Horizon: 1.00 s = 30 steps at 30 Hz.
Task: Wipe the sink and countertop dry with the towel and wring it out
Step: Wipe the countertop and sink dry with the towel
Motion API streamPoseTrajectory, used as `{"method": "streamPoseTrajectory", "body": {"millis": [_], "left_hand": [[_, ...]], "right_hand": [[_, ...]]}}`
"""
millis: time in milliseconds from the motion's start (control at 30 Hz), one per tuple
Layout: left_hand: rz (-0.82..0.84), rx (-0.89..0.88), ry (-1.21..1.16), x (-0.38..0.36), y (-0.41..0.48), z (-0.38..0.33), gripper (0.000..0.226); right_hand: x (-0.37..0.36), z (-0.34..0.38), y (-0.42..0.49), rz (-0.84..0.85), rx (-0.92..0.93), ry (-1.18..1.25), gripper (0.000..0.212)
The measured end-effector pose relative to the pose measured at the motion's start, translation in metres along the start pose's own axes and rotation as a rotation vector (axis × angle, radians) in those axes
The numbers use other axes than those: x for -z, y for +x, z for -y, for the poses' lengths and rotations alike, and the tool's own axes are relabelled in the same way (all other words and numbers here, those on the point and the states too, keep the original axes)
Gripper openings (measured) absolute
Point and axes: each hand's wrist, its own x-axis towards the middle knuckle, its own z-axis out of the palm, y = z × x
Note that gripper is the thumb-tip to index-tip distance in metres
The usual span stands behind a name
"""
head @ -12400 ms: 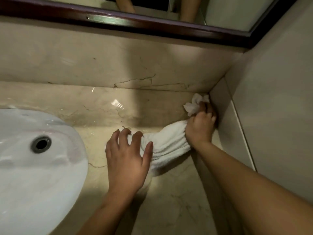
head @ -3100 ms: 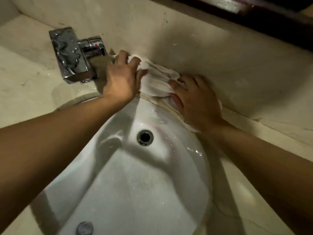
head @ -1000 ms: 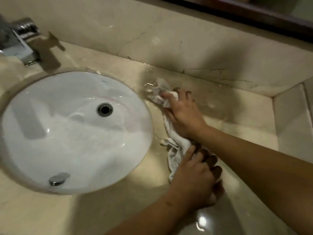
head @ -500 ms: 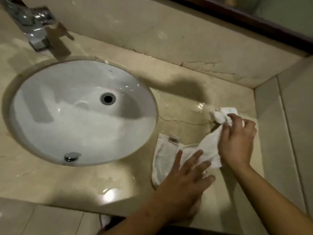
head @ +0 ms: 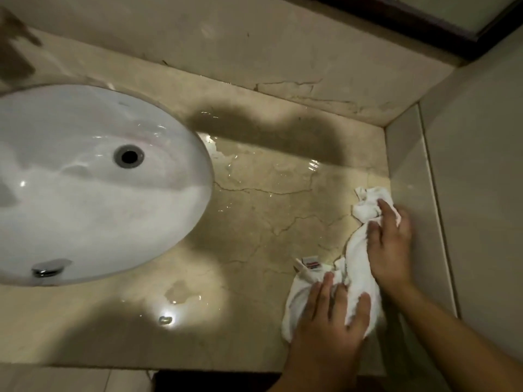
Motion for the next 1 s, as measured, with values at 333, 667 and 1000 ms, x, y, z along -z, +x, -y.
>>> {"method": "streamPoseTrajectory", "body": {"millis": [333,667,1000], "left_hand": [[-0.004,0.123,0.11,0.013,-0.001,0.024,0.087],[-0.298,0.356,0.195,0.043,-0.01,0.107,0.076],[-0.473,0.449,0.103,0.041,-0.031,0.11,0.068]], "right_hand": [[-0.034,0.067,0.036,0.122,0.141,0.084,0.047],[-0.108,0.214,0.068,0.192,0.352,0.158,0.045],[-0.106,0.281,0.027,0.167,0.778,0.095,0.035]]}}
